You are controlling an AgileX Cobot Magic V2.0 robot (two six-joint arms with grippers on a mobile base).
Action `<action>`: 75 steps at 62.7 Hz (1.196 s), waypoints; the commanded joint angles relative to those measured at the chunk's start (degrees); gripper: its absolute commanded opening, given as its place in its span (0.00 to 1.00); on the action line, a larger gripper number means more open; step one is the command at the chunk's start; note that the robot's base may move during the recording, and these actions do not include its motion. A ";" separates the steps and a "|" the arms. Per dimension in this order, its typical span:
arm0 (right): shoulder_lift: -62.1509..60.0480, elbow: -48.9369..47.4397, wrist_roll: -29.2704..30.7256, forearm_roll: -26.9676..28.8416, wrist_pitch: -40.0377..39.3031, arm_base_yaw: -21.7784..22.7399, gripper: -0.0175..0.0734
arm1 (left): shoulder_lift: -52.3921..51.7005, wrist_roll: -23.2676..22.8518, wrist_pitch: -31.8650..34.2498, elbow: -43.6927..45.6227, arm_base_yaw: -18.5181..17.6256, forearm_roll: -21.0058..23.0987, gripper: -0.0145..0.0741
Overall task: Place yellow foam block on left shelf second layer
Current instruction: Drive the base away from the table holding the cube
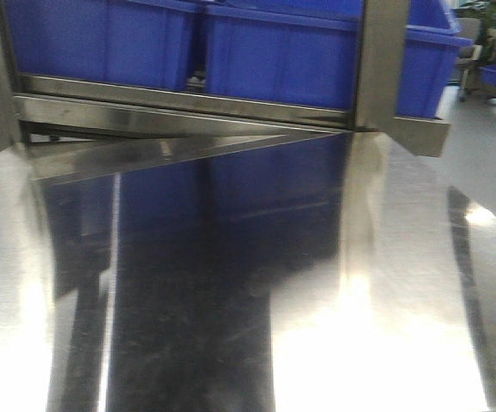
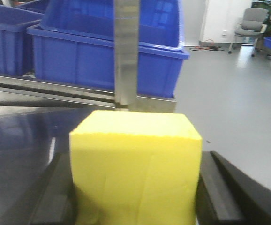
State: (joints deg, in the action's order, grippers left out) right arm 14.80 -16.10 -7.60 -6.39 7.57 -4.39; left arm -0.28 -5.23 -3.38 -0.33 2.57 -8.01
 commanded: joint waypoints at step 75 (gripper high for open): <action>0.56 -1.71 0.42 -0.86 -5.61 0.35 0.69 | -1.19 -0.29 4.69 -1.32 0.06 0.34 0.32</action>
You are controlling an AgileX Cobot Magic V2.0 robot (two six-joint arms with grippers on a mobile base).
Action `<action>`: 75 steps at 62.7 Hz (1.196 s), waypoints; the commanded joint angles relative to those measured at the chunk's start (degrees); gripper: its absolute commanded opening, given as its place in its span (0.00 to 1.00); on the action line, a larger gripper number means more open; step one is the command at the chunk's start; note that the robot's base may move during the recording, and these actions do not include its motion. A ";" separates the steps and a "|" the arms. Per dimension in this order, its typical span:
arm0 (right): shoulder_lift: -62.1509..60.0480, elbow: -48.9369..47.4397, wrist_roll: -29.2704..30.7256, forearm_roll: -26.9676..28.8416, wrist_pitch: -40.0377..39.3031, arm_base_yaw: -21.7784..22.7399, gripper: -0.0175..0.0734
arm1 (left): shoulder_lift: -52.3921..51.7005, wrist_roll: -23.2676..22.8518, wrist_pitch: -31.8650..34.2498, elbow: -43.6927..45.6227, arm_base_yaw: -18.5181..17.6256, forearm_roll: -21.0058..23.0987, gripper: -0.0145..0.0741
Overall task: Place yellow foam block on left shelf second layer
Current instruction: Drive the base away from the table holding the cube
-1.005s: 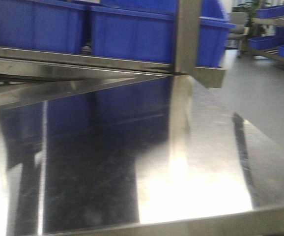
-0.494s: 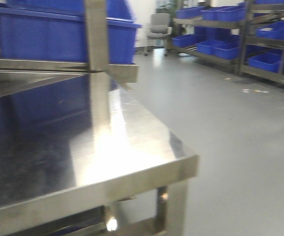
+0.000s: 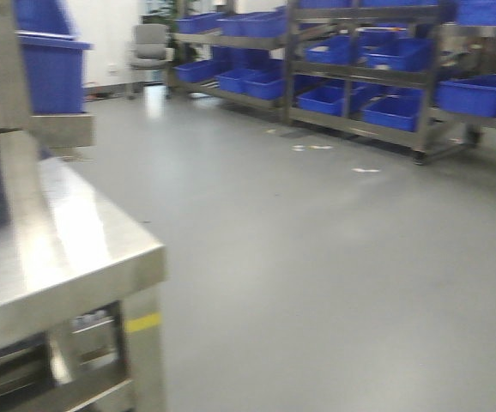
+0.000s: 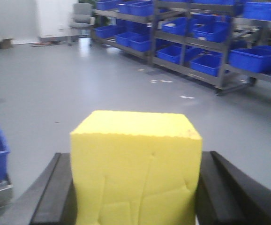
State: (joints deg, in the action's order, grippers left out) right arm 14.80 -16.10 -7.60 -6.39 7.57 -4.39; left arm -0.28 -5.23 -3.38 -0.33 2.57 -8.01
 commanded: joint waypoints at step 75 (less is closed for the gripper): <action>0.56 -1.71 0.42 -0.86 -5.61 0.35 0.69 | -1.19 -0.29 4.69 -1.32 0.06 0.34 0.32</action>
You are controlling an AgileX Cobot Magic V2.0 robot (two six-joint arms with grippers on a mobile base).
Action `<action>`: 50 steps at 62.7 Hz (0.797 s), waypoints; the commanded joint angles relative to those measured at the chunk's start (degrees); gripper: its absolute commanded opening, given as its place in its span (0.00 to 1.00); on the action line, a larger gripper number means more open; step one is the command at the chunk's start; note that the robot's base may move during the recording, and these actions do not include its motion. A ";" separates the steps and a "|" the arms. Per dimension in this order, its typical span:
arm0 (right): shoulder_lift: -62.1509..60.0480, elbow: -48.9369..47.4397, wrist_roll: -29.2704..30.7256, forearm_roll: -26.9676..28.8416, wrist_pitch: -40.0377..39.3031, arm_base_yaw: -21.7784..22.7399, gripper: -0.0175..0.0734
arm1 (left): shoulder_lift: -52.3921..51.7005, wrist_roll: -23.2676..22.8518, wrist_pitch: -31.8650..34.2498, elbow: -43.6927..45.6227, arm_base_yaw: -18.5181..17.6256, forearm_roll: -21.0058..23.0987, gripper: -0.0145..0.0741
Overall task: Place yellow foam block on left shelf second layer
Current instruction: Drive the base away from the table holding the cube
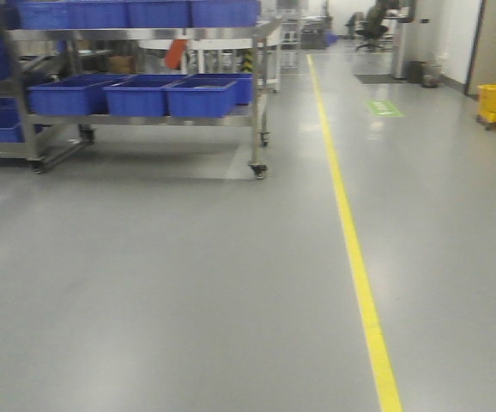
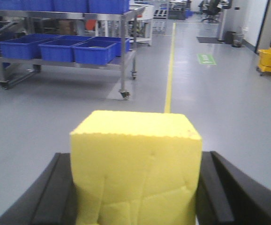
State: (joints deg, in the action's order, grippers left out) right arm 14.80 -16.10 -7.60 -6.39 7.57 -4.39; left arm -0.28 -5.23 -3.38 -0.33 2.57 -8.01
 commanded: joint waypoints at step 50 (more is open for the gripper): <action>0.56 -1.71 0.42 -0.86 -5.61 0.35 0.69 | -1.19 -0.29 4.69 -1.32 0.06 0.34 0.32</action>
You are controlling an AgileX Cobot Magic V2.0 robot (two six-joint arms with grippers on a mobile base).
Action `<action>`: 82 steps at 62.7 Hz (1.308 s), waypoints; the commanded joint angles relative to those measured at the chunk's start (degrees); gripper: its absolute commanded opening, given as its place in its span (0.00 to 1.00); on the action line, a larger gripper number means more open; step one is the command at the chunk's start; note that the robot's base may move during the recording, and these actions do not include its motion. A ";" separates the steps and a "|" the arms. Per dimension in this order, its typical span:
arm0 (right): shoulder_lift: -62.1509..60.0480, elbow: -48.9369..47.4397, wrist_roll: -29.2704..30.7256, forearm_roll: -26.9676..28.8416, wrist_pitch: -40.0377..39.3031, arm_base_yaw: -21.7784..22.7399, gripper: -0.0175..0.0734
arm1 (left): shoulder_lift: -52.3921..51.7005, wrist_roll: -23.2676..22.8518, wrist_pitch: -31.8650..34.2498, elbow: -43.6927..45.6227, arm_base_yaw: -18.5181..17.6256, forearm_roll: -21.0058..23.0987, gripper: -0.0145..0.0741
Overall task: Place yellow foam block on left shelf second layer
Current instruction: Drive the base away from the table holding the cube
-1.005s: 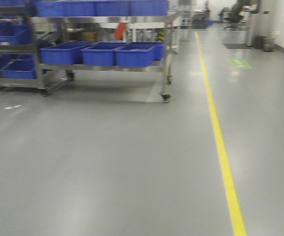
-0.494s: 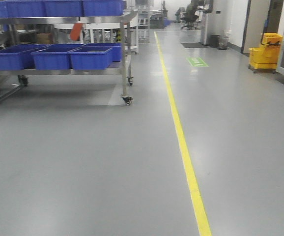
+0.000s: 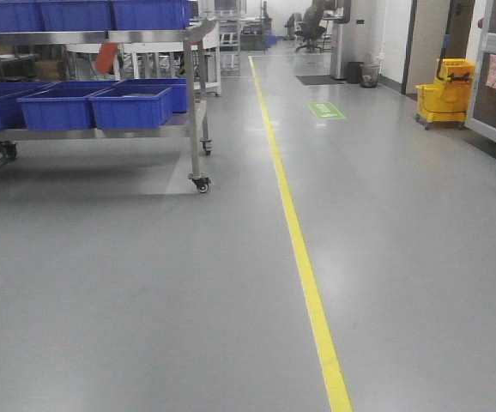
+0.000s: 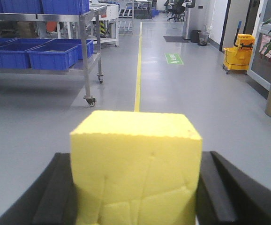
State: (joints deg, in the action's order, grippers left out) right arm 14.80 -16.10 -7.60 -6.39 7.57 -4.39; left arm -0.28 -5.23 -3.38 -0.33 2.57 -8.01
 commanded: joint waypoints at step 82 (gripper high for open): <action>0.56 -1.71 0.42 -0.86 -5.61 0.35 0.69 | -1.19 -0.29 4.69 -1.32 0.06 0.34 0.32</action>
State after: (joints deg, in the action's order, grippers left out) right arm 14.80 -16.10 -7.60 -6.39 7.57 -4.39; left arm -0.28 -5.23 -3.38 -0.33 2.57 -8.01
